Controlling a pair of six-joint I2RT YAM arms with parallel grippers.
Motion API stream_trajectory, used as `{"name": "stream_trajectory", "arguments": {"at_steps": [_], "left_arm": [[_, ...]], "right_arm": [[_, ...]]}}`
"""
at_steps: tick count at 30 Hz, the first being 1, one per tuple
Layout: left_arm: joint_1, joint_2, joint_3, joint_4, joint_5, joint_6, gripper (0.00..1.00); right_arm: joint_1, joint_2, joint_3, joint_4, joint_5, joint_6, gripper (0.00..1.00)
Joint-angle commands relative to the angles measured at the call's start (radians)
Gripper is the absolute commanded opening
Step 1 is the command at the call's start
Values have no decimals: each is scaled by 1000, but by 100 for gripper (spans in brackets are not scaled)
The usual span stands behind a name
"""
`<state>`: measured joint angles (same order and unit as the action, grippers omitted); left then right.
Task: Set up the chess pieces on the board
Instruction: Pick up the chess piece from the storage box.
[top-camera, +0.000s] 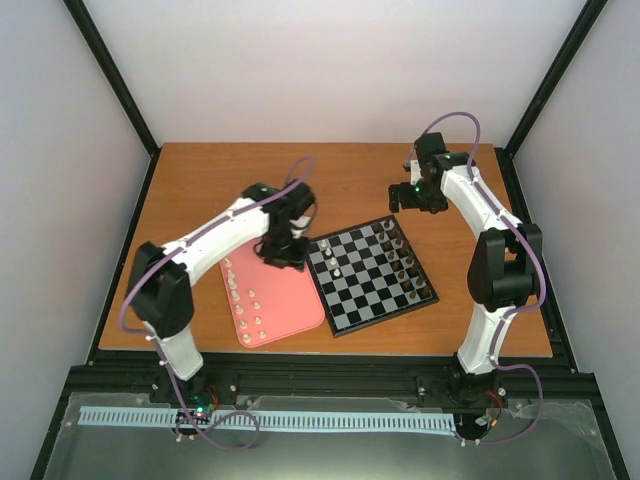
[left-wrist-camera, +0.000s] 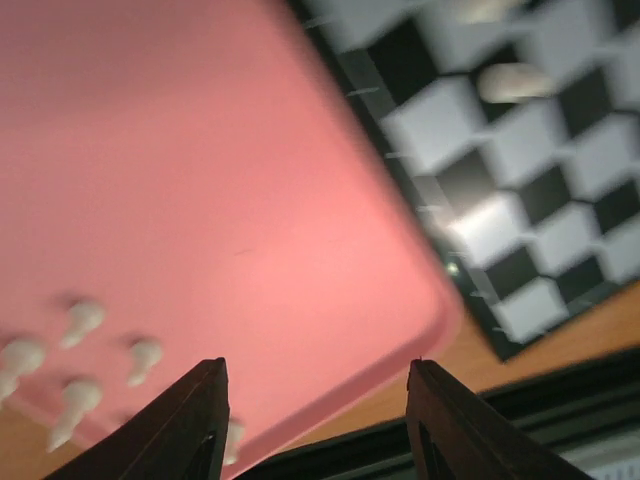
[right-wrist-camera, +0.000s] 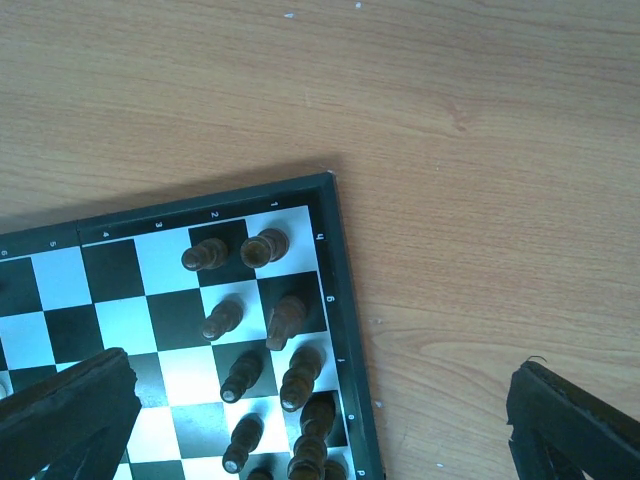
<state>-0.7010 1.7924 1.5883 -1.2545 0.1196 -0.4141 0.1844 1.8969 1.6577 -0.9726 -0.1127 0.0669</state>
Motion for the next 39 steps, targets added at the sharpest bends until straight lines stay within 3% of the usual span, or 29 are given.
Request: {"name": "stream_trajectory", "arguments": {"at_steps": [1,6,15,28,39], "left_arm": [[175,-112,-235,85,-15,-112,50],[322,-211,-429,191,-13,-153,50],[353,-168,-555,312,43,-197,45],[354,-127,-563,321,35,-189,36],[354,-131,-586,317,36,-178,35]], "right_arm": [[-8,-26,10,0,-1,-7,100],[-8,-23,3,-2,-8,-10,100],[-8,-26,5,-1,-22,-10,100],[-8,-44,-30,9,-18,-10,100],[-8,-36,-28,12,-12,-9,100]]}}
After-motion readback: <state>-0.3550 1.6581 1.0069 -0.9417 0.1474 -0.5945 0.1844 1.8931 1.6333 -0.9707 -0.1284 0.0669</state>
